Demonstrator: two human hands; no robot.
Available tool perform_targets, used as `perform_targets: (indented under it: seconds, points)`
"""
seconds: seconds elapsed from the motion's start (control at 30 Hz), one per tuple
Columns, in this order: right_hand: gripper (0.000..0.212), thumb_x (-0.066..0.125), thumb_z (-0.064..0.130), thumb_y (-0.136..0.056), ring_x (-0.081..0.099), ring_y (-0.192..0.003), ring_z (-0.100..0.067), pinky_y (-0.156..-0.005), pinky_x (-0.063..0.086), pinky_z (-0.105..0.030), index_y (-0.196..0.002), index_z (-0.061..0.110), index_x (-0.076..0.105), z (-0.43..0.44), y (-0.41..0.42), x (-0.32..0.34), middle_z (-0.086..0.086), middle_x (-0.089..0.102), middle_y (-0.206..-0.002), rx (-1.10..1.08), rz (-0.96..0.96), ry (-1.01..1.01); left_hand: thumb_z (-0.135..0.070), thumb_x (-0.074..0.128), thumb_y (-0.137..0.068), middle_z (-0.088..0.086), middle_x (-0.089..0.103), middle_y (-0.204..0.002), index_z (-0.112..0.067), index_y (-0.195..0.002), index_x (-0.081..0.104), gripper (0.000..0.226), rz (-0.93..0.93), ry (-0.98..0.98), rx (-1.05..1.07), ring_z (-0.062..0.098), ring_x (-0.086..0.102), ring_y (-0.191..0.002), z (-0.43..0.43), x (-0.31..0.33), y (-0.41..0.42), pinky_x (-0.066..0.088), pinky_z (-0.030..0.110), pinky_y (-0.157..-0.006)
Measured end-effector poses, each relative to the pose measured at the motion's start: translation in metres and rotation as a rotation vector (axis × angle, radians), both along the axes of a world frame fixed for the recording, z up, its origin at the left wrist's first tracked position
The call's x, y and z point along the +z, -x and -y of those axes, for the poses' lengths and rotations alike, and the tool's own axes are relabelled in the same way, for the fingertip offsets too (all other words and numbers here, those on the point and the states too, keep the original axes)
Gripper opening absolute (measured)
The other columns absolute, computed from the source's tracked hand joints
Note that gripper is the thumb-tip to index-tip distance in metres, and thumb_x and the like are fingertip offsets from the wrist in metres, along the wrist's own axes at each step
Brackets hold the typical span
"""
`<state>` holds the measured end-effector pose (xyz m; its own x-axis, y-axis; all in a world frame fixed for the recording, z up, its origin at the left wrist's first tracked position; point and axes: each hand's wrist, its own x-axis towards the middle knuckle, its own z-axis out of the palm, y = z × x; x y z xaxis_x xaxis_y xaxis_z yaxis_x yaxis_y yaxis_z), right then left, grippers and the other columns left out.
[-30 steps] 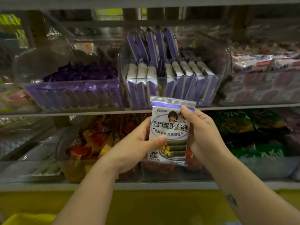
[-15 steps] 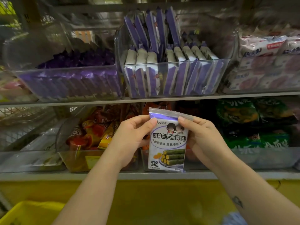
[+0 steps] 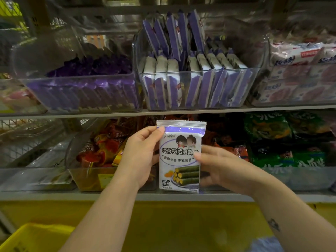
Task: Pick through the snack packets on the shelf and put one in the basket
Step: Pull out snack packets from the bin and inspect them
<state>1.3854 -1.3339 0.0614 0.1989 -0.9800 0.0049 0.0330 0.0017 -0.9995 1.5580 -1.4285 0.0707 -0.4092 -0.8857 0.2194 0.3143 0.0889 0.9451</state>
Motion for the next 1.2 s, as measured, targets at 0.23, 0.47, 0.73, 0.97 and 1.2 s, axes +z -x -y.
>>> perform_targets:
  seconds: [0.23,0.47,0.73,0.97,1.2]
  points:
    - [0.035,0.057,0.041,-0.088,0.066,-0.111,-0.027,-0.09,0.054,-0.04,-0.114,0.02,0.069,-0.007,0.003,0.004,-0.013,0.068,-0.121,0.0,0.021,-0.05,-0.04,0.057,-0.085,0.008,0.071,-0.117,-0.022,-0.118,0.068,0.039,0.103,-0.098,-0.36,0.023,0.071,-0.095,0.004,0.003,-0.018,0.06,0.037,-0.067]
    - [0.043,0.049,0.034,-0.089,0.06,-0.118,-0.033,-0.084,0.057,-0.043,-0.12,0.01,0.066,-0.01,0.007,0.01,-0.018,0.064,-0.127,-0.064,0.214,-0.091,-0.014,0.062,-0.088,0.015,0.067,-0.124,-0.021,-0.136,0.05,0.05,0.159,-0.203,-0.633,0.026,0.071,-0.102,0.005,-0.002,-0.024,0.061,0.039,-0.077]
    - [0.048,0.048,0.034,-0.09,0.055,-0.125,-0.036,-0.09,0.054,-0.045,-0.131,0.01,0.056,-0.01,0.013,0.008,-0.019,0.062,-0.129,-0.067,0.238,-0.119,-0.011,0.057,-0.087,0.014,0.067,-0.124,-0.02,-0.138,0.045,0.053,0.114,-0.251,-0.713,0.027,0.071,-0.101,-0.002,0.0,-0.021,0.061,0.034,-0.065]
    - [0.045,0.05,0.037,-0.088,0.065,-0.112,-0.028,-0.081,0.059,-0.038,-0.124,0.012,0.062,-0.009,0.009,0.007,-0.015,0.067,-0.123,-0.113,0.167,-0.068,-0.011,0.058,-0.091,0.005,0.07,-0.12,-0.03,-0.136,0.046,0.05,0.258,-0.131,-0.546,0.025,0.071,-0.101,-0.003,-0.003,-0.018,0.061,0.04,-0.072]
    - [0.038,0.055,0.039,-0.088,0.068,-0.108,-0.02,-0.078,0.06,-0.038,-0.125,0.032,0.057,-0.001,-0.009,0.004,0.001,0.07,-0.119,-0.205,-0.004,0.178,-0.035,0.061,-0.091,-0.01,0.052,-0.141,-0.059,-0.13,0.045,0.048,0.297,0.381,-0.201,0.007,0.053,-0.126,-0.009,-0.007,0.0,0.046,0.039,-0.104]
